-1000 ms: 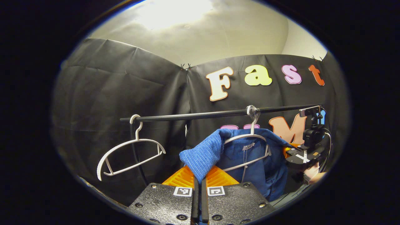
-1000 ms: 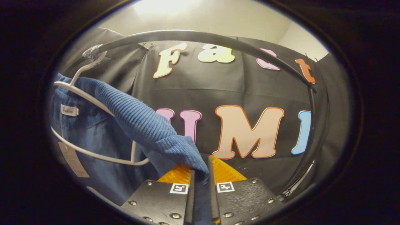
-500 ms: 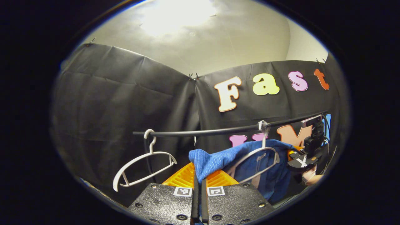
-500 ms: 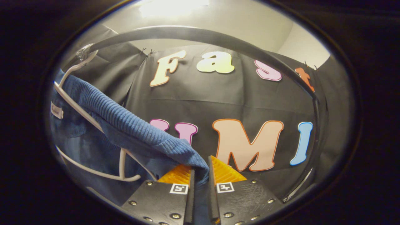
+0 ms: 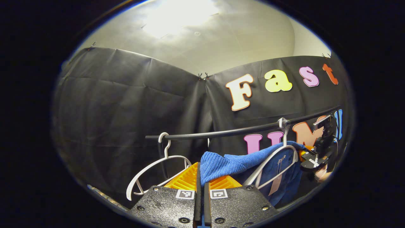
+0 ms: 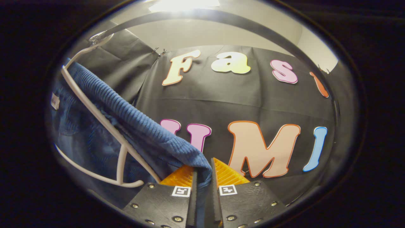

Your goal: Grasp the clothes on the hanger with both hands and then place them into the laundry hamper below.

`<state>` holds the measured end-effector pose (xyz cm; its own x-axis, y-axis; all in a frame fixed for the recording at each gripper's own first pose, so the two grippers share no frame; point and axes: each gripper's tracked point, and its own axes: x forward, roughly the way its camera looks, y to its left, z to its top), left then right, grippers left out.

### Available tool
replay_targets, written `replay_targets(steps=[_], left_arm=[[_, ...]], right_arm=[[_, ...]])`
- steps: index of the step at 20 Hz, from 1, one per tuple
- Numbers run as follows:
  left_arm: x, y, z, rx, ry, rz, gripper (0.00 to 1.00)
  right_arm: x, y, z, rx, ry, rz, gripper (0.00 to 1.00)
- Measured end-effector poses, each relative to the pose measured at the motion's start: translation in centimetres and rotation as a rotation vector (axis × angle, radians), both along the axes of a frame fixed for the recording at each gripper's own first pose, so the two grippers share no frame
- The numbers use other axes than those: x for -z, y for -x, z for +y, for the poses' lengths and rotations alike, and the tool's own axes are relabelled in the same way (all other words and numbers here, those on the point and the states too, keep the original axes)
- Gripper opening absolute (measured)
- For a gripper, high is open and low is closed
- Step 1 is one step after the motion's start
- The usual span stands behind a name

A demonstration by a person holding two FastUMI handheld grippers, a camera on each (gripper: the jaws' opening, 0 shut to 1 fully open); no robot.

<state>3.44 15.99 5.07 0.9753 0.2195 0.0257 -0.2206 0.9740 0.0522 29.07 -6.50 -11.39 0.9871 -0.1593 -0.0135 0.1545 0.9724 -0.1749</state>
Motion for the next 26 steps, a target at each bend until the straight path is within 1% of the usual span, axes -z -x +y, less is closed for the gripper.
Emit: replay_targets(steps=[1,2,4,7,8,11,12,13,14,16,17,21,26], left_arm=[[0.8,-0.3,0.1,0.006,0.016,0.017,0.05],[1.6,-0.5,0.3,0.007,0.03,0.033,0.02],[3.1,-0.6,0.5,0.005,0.052,0.06,0.02],[4.9,-1.3,0.9,0.007,0.076,0.079,0.05],[5.4,-1.4,0.9,0.007,0.079,0.086,0.05],[6.9,-1.8,0.9,0.007,0.057,0.106,0.04],[7.3,-1.9,0.9,0.01,0.051,0.112,0.02],[7.7,-1.7,0.8,0.012,0.047,0.117,0.05],[8.1,-1.5,0.7,0.013,0.046,0.125,0.02],[9.0,-1.4,0.7,0.009,0.039,0.144,0.02],[9.5,-1.1,0.7,0.006,0.037,0.154,0.04],[10.9,0.3,0.7,-0.003,0.058,0.18,0.03],[12.0,1.9,0.3,-0.008,0.053,0.202,0.04]], right_arm=[[0.6,-0.2,0.2,-0.01,-0.005,0.016,0.18],[1.1,-0.1,0.2,-0.011,-0.001,0.027,0.18],[1.5,-0.1,-0.3,-0.006,0.014,0.034,0.19],[2.6,0.1,-0.7,-0.005,0.025,0.059,0.18],[2.8,0.2,-0.8,-0.003,0.029,0.067,0.18],[3.9,0.9,-1.4,0.003,0.028,0.094,0.14],[4.2,1.2,-1.6,0.006,0.025,0.103,0.14],[4.6,1.4,-1.7,0.008,0.024,0.113,0.12],[4.9,1.7,-1.8,0.011,0.026,0.122,0.12],[5.3,2.4,-1.9,0.014,0.033,0.137,0.12],[5.6,2.7,-1.9,0.014,0.037,0.144,0.12],[6.4,4.4,-1.7,0.009,0.043,0.17,0.12],[6.8,6.5,-1.3,0.008,0.037,0.194,0.12]])
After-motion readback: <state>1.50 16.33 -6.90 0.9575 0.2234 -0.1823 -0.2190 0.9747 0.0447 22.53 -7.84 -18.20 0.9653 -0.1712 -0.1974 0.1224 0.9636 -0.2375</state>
